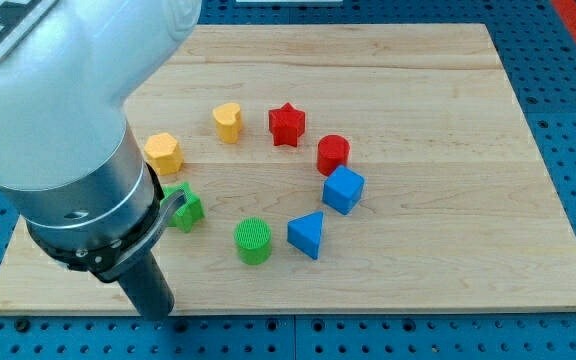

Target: Slide the green star to the top left of the green circle

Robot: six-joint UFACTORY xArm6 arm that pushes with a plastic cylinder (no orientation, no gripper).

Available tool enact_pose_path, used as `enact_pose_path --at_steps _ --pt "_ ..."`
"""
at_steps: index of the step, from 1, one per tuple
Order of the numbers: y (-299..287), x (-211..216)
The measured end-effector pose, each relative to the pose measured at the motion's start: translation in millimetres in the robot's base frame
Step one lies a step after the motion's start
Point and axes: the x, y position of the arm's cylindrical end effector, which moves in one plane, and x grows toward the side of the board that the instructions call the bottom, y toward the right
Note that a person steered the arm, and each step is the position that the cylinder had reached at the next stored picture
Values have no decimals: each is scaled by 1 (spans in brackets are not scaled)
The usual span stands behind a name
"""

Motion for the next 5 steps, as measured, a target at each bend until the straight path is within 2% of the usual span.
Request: enact_pose_path --at_steps 2,3,4,5 --pt "-15 0" --pt "-69 -1" --pt "-118 -35" --pt "-98 -106"
